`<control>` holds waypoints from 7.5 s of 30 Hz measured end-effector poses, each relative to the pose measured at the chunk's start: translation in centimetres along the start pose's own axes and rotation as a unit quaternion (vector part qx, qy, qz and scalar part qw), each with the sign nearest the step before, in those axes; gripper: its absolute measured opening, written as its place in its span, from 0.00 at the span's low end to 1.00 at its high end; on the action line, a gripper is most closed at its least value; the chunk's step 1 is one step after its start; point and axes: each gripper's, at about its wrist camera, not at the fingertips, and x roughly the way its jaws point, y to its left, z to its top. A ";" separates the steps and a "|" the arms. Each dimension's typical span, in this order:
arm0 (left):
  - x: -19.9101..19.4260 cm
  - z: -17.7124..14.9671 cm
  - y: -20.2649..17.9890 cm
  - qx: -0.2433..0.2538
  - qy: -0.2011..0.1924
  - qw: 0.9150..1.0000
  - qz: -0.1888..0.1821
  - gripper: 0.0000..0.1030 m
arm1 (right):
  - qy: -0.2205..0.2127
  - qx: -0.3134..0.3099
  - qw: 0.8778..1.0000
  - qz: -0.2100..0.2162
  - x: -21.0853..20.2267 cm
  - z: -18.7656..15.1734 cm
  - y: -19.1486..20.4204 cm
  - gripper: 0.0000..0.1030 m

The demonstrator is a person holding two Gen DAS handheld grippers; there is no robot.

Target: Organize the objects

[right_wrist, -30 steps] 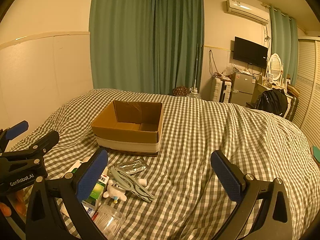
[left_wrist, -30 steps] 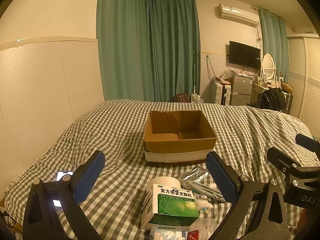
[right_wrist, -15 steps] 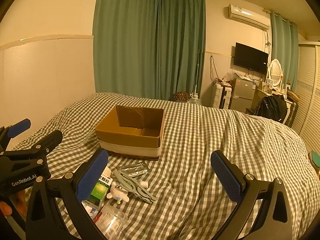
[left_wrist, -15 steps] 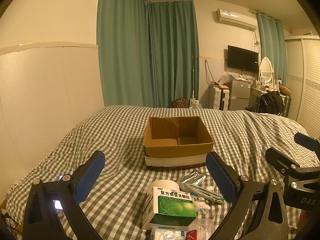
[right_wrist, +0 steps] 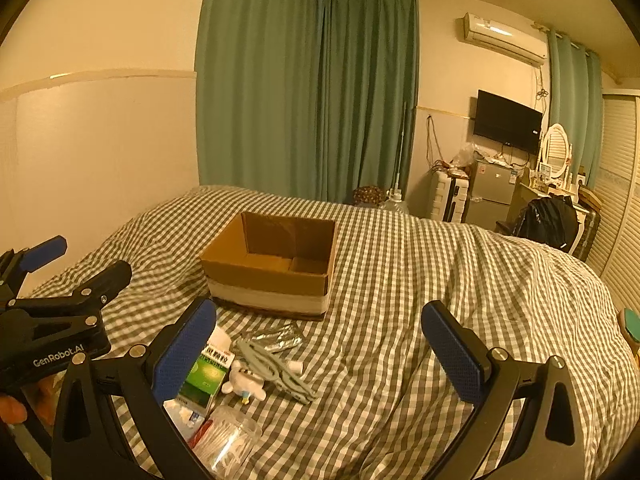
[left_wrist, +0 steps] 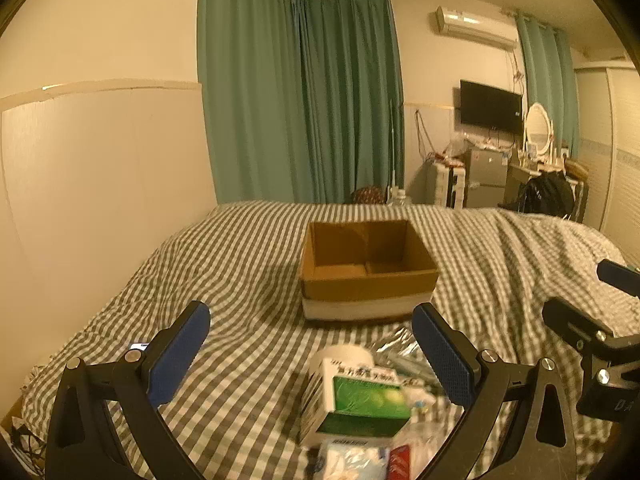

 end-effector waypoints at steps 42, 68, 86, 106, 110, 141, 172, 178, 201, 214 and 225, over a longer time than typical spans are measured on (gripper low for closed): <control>12.4 -10.2 -5.3 0.080 0.212 0.974 -0.014 1.00 | 0.216 0.017 0.972 0.087 11.0 -9.1 -2.3 0.61; 15.5 -10.4 -6.9 0.050 0.211 0.973 0.075 1.00 | 0.227 0.014 0.970 0.084 12.2 -9.6 -2.5 0.60; 10.6 2.1 -3.3 0.014 0.061 0.997 -0.043 0.94 | 0.102 -0.033 0.990 0.093 9.6 0.0 -1.8 0.59; 29.9 7.5 -3.1 0.012 0.122 0.991 -0.046 0.96 | 0.077 -0.019 0.992 0.098 30.0 10.3 -0.8 0.60; 30.0 6.6 -2.5 -0.005 0.132 0.990 -0.053 0.97 | 0.063 0.000 0.992 0.110 30.0 9.6 -1.6 0.82; 7.8 -0.1 0.7 -0.004 0.081 0.996 0.044 0.99 | 0.030 -0.036 0.994 0.096 7.5 2.6 -4.4 0.89; 11.3 -9.3 -3.4 0.013 0.215 0.973 -0.078 0.71 | 0.254 -0.099 0.957 0.096 18.6 -8.2 -0.7 0.89; 13.0 -8.9 -3.0 0.003 0.215 0.974 -0.073 0.71 | 0.282 -0.128 0.946 0.095 21.3 -9.4 1.0 0.66; 12.1 3.2 -2.3 0.003 0.099 0.993 -0.070 0.71 | 0.084 -0.124 0.985 0.081 11.0 2.9 -1.0 0.00; 21.1 12.9 -2.2 -0.022 0.034 0.997 -0.065 0.71 | -0.001 -0.111 0.989 0.094 16.8 15.1 -0.1 0.00; 34.2 6.5 -3.6 0.000 0.152 0.985 -0.083 0.74 | 0.125 -0.062 0.983 0.123 32.5 10.3 0.5 0.00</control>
